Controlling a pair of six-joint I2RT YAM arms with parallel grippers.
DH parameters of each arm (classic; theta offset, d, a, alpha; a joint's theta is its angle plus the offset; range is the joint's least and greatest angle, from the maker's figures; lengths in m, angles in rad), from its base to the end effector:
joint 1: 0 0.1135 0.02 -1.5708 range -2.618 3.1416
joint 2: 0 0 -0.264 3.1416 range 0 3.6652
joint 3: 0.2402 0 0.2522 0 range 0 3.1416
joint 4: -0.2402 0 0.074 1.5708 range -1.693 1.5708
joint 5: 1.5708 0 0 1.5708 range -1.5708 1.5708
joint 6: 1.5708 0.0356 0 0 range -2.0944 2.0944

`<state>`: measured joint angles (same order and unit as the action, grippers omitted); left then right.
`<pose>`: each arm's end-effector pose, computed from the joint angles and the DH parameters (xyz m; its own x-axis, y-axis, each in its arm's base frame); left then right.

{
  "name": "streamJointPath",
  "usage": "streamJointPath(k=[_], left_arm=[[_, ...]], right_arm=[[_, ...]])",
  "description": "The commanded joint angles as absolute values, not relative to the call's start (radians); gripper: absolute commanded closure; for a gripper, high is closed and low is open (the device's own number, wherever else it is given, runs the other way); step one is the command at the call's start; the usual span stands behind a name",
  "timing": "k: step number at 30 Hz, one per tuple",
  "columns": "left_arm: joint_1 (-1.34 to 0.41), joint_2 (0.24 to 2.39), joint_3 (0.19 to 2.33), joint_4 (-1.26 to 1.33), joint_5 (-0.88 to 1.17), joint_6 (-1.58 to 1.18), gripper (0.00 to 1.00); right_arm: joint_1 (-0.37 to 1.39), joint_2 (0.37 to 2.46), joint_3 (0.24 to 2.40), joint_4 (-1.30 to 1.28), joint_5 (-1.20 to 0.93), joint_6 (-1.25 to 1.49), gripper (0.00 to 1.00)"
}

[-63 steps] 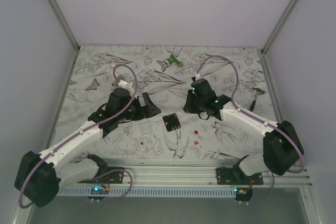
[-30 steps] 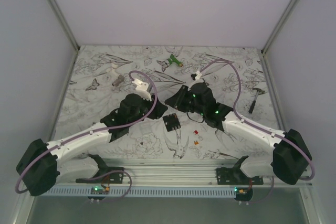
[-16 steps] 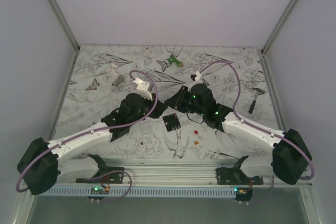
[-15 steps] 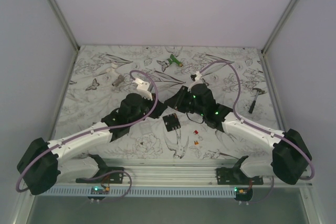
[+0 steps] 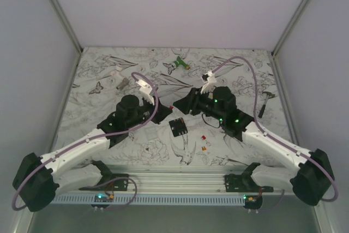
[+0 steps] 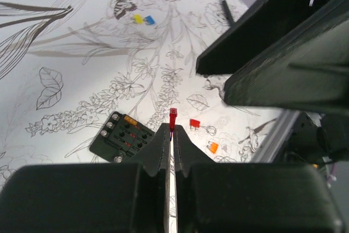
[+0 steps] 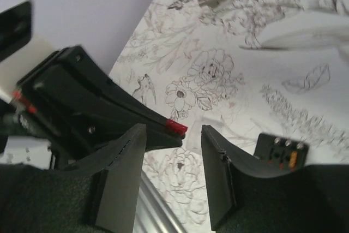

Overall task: Snap on the fuse box
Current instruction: Install the fuse at the fuse box base.

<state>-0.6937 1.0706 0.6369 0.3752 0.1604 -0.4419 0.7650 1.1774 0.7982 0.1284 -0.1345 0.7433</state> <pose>0.1885 -0.1641 0.2903 -0.3630 -0.2472 -0.8984 0.6621 0.6099 -0.4354 0.1947 0.1935 0.2953 -0.6596 0.2964 -0.6907 -0.4531 0.5764 0.6801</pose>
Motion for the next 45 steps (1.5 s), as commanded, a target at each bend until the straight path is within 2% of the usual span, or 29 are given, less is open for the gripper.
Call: streamJointPath(k=[1,6,11,36,40,45], left_arm=[[-0.650,1.016,0.652,0.350,0.393,-0.377,1.00],[-0.633,0.992,0.708,0.289,0.614,-0.343,1.00],[-0.634,0.979,0.738,0.280,0.741,-0.331,1.00],[-0.661,0.982,0.777,0.277,0.801,-0.302,1.00],[-0.662,0.982,0.778,0.277,0.799,-0.301,1.00],[-0.665,0.989,0.779,0.276,0.804,-0.298,1.00]], right_arm=[[0.705,1.107,0.819,0.165,-0.394,0.437,0.49],[0.683,1.072,0.863,0.080,-0.622,0.249,0.50],[0.683,1.029,0.895,-0.003,-0.720,0.152,0.53],[0.684,1.092,0.958,-0.110,-0.882,0.060,0.71],[0.684,1.100,0.961,-0.109,-0.895,0.058,0.76],[0.684,1.105,0.963,-0.109,-0.898,0.056,0.89]])
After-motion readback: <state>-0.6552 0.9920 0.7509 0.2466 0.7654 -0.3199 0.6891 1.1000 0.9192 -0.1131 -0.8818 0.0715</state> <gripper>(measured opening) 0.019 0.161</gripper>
